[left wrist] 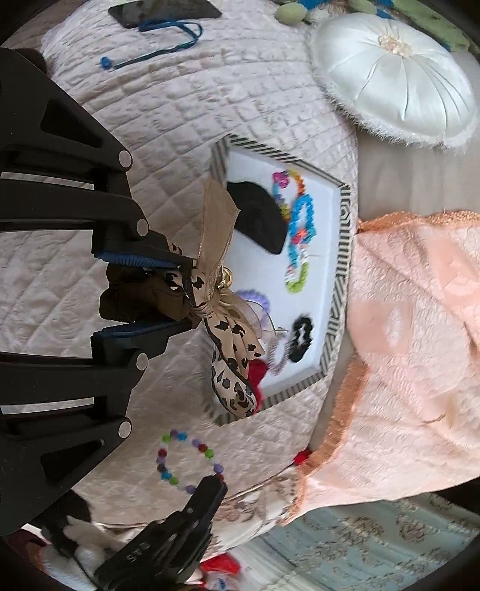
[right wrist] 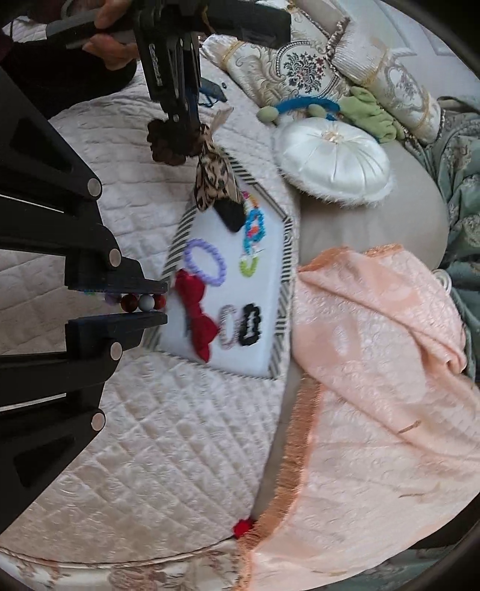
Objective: Organize jewelry
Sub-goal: 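Carry the leopard-print bow into the tray with the left gripper while the right carries the bead bracelet there, then open both grippers to release the bow and bead bracelet in the tray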
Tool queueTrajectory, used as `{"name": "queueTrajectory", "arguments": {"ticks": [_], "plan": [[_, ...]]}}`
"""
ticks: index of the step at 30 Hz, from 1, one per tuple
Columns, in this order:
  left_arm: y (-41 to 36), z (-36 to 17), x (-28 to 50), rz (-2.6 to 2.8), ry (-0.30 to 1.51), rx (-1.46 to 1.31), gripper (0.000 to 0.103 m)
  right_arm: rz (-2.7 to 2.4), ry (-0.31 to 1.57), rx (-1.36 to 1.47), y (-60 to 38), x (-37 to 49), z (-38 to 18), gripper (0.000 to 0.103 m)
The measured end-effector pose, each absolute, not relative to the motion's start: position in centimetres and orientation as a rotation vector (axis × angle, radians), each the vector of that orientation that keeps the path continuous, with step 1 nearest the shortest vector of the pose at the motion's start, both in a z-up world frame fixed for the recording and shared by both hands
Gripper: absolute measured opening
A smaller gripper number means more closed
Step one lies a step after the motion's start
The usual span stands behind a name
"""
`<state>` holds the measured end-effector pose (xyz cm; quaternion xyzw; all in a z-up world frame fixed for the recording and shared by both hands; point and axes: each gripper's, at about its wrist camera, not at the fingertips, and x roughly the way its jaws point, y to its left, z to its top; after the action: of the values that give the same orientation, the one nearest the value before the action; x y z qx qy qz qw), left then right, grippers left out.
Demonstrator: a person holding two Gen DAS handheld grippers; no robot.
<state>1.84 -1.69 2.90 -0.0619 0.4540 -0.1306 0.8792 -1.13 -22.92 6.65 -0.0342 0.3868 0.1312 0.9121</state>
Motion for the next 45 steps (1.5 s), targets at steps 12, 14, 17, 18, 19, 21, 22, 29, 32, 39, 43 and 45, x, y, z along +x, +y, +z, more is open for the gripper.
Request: {"name": "queueTrajectory", "arguments": {"ticks": [12,14,17,18,19,21,22,29,32,39,43,45], "plan": [[-2.8,2.0,7.0,-0.231,0.966,-0.13,0.025,0.311,0.804,-0.132,-20.0,4.9,7.0,0.009],[-2.8,1.6,7.9,-0.227,0.975,-0.136,0.024,0.316,0.813,-0.138,-19.6,6.0,6.7,0.009],[-2.9,0.8,9.3,-0.219,0.987,-0.15,0.025,0.319,0.827,-0.15,-19.1,8.2,6.0,0.009],[-2.9,0.6,9.6,-0.218,0.992,-0.155,0.024,0.322,0.834,-0.145,-18.9,9.2,5.8,0.009],[-2.9,0.3,10.1,-0.216,0.998,-0.161,0.025,0.324,0.839,-0.143,-18.8,9.8,5.6,0.009],[-2.8,-0.2,10.9,-0.211,1.006,-0.172,0.024,0.329,0.854,-0.136,-18.7,11.4,5.0,0.009],[-2.7,-0.4,11.2,-0.208,1.01,-0.177,0.025,0.336,0.864,-0.131,-18.5,12.4,4.6,0.009],[-2.2,-1.7,12.9,-0.169,1.037,-0.2,0.025,0.385,0.903,-0.116,-16.8,17.8,2.7,0.009],[-1.9,-2.2,13.4,-0.159,1.045,-0.211,0.025,0.391,0.924,-0.085,-16.7,19.8,1.8,0.009],[-2.1,-2.9,14.2,-0.154,1.059,-0.228,0.025,0.343,0.983,-0.044,-16.7,24.1,-0.9,0.009],[-2.5,-3.2,14.4,-0.144,1.058,-0.22,0.025,0.298,1.011,-0.041,-16.7,25.8,-2.2,0.009],[-2.5,-3.3,14.7,-0.138,1.059,-0.225,0.028,0.295,1.017,-0.019,-16.9,26.4,-2.7,0.009]]}}
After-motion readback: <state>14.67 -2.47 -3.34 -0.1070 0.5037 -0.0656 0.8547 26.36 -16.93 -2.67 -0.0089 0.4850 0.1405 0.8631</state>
